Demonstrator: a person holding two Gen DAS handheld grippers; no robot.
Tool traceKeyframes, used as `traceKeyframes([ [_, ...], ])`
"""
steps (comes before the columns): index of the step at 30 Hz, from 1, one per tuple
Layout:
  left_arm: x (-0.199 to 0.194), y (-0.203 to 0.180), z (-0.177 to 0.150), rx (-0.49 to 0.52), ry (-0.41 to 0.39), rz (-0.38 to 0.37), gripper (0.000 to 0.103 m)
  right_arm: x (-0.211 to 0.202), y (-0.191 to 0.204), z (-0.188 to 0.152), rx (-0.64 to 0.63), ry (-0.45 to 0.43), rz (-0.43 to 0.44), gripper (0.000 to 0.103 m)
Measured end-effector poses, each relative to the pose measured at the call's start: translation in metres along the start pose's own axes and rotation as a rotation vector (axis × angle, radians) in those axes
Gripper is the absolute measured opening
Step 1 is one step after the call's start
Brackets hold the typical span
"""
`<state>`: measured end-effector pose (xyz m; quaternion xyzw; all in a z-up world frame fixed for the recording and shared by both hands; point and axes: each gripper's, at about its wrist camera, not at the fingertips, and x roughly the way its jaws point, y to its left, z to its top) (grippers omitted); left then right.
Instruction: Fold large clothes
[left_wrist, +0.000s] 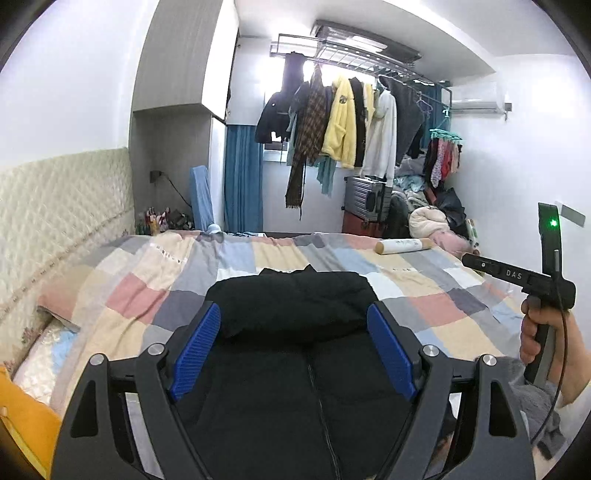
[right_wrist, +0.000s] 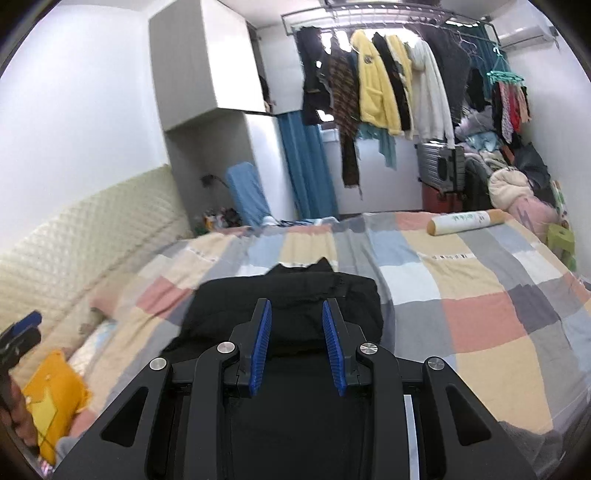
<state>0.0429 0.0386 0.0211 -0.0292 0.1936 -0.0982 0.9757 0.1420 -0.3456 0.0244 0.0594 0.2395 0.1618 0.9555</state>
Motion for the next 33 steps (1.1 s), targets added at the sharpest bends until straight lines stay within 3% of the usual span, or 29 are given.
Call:
traceKeyframes([
  [3, -0.015, 0.005, 0.002, -0.002, 0.042, -0.022, 0.082, -0.021, -0.002, -0.006, 0.003, 0.025, 0.033, 0.027],
  [9, -0.005, 0.062, -0.025, -0.148, 0.250, -0.102, 0.082, -0.038, -0.020, -0.037, 0.088, 0.193, 0.122, 0.027],
  [15, 0.047, 0.137, -0.088, -0.366, 0.469, -0.140, 0.082, -0.031, -0.046, -0.081, 0.197, 0.389, 0.181, 0.027],
  [24, 0.106, 0.200, -0.174, -0.574, 0.744, -0.143, 0.082, 0.018, -0.093, -0.147, 0.317, 0.652, 0.209, 0.028],
  [30, 0.140, 0.212, -0.211, -0.612, 0.879, -0.105, 0.082, 0.055, -0.120, -0.176, 0.378, 0.774, 0.208, 0.040],
  [33, 0.156, 0.215, -0.222, -0.626, 0.948, -0.108, 0.082, 0.071, -0.127, -0.181, 0.402, 0.826, 0.232, 0.055],
])
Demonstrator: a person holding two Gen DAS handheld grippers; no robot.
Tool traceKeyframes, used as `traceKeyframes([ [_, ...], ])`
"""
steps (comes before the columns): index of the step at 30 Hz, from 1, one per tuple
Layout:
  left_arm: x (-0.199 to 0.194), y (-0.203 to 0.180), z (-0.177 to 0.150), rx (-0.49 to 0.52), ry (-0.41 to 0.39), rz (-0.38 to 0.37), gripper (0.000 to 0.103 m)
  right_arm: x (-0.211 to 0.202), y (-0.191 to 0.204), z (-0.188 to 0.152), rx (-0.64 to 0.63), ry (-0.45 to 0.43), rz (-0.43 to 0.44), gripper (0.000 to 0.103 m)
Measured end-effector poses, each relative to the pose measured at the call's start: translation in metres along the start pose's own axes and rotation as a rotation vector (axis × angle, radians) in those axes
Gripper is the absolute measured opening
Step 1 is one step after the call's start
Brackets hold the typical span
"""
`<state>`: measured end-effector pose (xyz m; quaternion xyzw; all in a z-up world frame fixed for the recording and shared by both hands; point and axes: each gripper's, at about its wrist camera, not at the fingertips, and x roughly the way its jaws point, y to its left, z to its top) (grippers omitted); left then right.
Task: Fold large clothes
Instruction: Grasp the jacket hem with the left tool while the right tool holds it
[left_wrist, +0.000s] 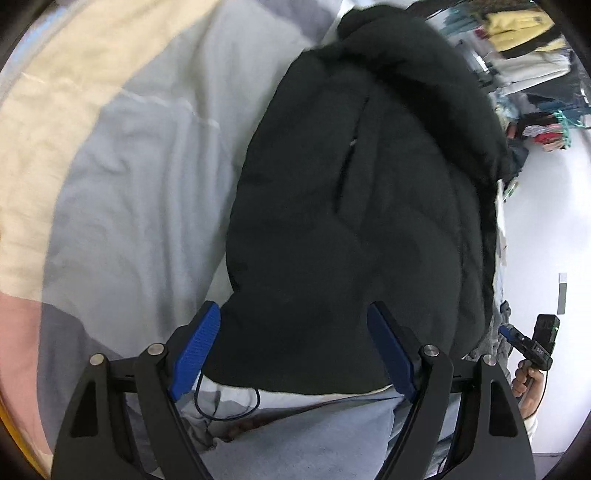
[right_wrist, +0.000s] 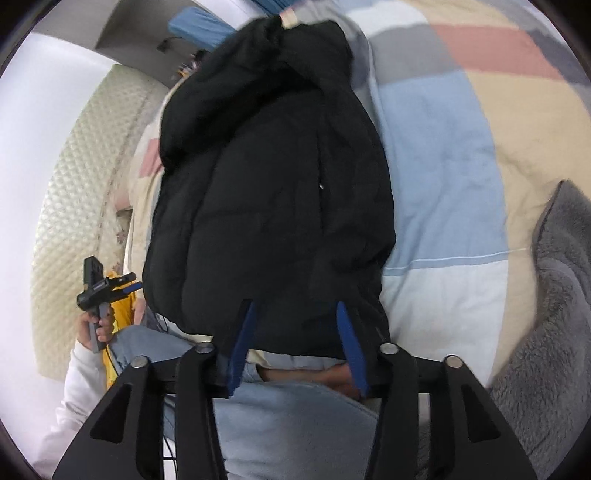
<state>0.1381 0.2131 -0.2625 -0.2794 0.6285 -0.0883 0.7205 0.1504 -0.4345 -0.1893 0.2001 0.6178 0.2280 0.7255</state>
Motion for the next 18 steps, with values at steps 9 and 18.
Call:
traceKeyframes([
  [9, 0.034, 0.012, 0.023, -0.058, 0.094, 0.003, 0.087, 0.059, -0.040, 0.031, 0.061, 0.204, 0.002, 0.078],
  [18, 0.051, 0.017, 0.030, -0.074, 0.142, -0.078, 0.092, 0.106, -0.048, 0.048, 0.057, 0.371, 0.083, 0.081],
])
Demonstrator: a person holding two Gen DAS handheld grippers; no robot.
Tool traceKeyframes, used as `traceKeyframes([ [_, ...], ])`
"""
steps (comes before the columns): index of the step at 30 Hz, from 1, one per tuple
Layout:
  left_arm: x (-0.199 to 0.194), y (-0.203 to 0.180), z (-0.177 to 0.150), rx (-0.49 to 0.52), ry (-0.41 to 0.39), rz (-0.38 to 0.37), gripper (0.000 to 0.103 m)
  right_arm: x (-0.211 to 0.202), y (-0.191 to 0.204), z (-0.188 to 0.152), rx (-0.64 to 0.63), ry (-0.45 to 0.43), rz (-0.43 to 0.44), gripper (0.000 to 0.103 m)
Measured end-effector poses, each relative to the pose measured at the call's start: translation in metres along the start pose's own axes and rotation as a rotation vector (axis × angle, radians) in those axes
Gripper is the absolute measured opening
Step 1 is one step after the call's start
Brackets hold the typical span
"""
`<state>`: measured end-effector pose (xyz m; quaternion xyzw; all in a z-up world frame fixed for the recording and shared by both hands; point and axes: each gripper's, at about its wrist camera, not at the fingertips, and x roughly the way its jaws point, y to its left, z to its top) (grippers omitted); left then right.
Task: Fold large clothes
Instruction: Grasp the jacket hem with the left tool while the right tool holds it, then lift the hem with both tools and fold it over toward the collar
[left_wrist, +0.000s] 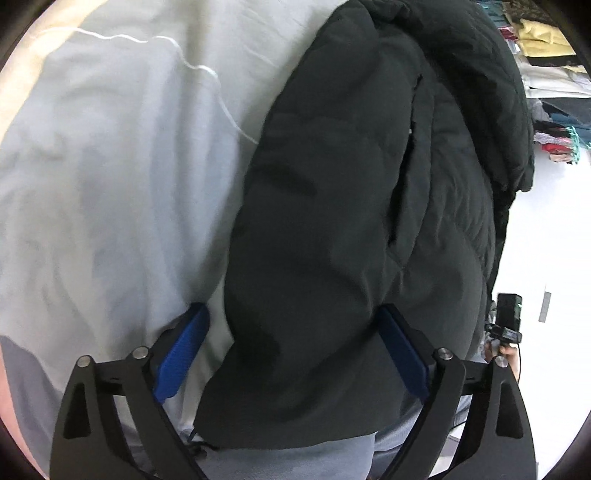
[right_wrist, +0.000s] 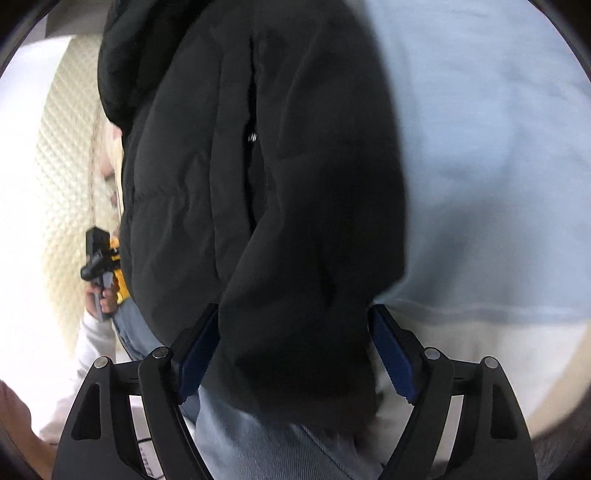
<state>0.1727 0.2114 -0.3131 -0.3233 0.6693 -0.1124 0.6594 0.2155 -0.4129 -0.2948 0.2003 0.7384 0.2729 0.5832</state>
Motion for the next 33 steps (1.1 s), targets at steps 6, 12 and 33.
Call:
traceKeyframes([
  [6, 0.002, -0.018, -0.002, 0.086, -0.010, -0.145, 0.091, -0.001, 0.011, -0.003, -0.104, 0.011, 0.138, 0.082],
  [12, 0.013, -0.029, -0.001, 0.112, 0.017, -0.180, 0.068, 0.009, 0.026, 0.001, -0.160, 0.066, 0.064, 0.082],
  [33, -0.122, -0.101, -0.040, 0.256, -0.333, -0.247, 0.007, -0.143, 0.148, -0.086, -0.449, -0.501, -0.149, 0.004],
])
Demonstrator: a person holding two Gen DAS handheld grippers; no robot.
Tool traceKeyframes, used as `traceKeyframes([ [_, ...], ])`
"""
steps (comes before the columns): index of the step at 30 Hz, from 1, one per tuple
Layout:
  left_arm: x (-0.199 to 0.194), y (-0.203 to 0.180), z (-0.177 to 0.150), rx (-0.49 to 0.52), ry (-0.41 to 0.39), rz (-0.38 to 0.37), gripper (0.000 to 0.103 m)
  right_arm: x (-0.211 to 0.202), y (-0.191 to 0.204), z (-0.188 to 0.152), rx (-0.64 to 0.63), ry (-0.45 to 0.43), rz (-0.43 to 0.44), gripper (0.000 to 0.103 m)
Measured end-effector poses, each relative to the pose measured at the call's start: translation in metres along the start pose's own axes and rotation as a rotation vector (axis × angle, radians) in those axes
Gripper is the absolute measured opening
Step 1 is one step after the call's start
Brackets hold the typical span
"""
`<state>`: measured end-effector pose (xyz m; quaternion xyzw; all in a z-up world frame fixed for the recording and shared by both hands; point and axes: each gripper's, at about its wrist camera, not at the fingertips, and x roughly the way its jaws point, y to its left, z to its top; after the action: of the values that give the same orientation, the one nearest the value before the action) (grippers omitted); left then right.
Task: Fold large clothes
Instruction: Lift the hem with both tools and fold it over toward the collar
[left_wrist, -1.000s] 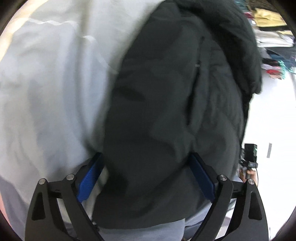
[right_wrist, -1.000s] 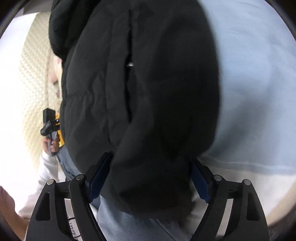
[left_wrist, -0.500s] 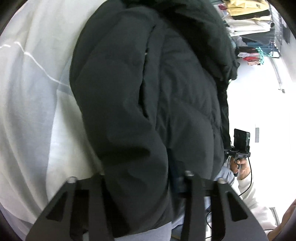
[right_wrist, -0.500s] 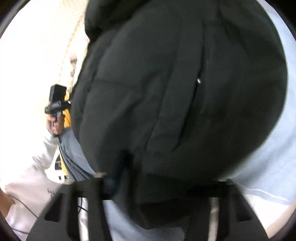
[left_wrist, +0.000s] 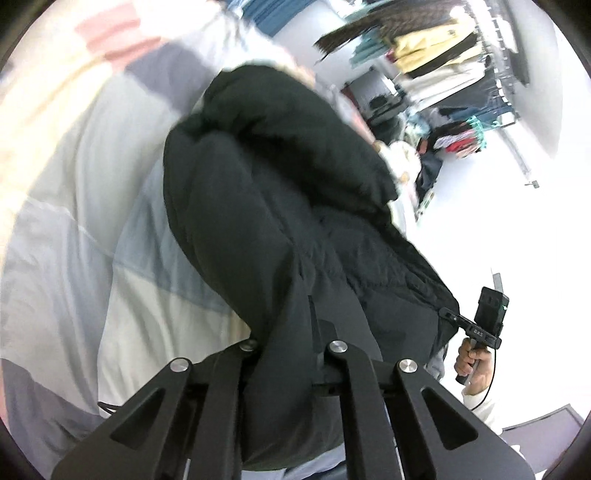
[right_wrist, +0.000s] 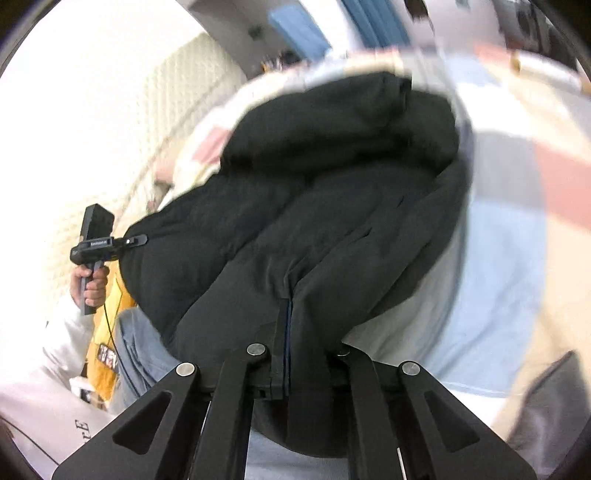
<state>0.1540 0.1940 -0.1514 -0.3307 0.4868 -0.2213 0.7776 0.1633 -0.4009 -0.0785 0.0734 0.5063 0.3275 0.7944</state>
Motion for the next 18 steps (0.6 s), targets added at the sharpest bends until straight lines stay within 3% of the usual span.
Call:
traceKeyframes([
  [7, -0.045, -0.038, -0.019, 0.025, -0.104, -0.060, 0.007, -0.076, 0.017, -0.029, -0.031, -0.127, -0.024, 0.003],
  [14, -0.058, -0.041, -0.089, -0.048, -0.040, -0.064, 0.006, -0.087, 0.031, -0.101, 0.069, -0.172, 0.012, 0.002],
  [18, -0.068, -0.048, -0.107, -0.077, -0.026, -0.073, 0.006, -0.092, 0.038, -0.117, 0.117, -0.198, 0.028, 0.002],
])
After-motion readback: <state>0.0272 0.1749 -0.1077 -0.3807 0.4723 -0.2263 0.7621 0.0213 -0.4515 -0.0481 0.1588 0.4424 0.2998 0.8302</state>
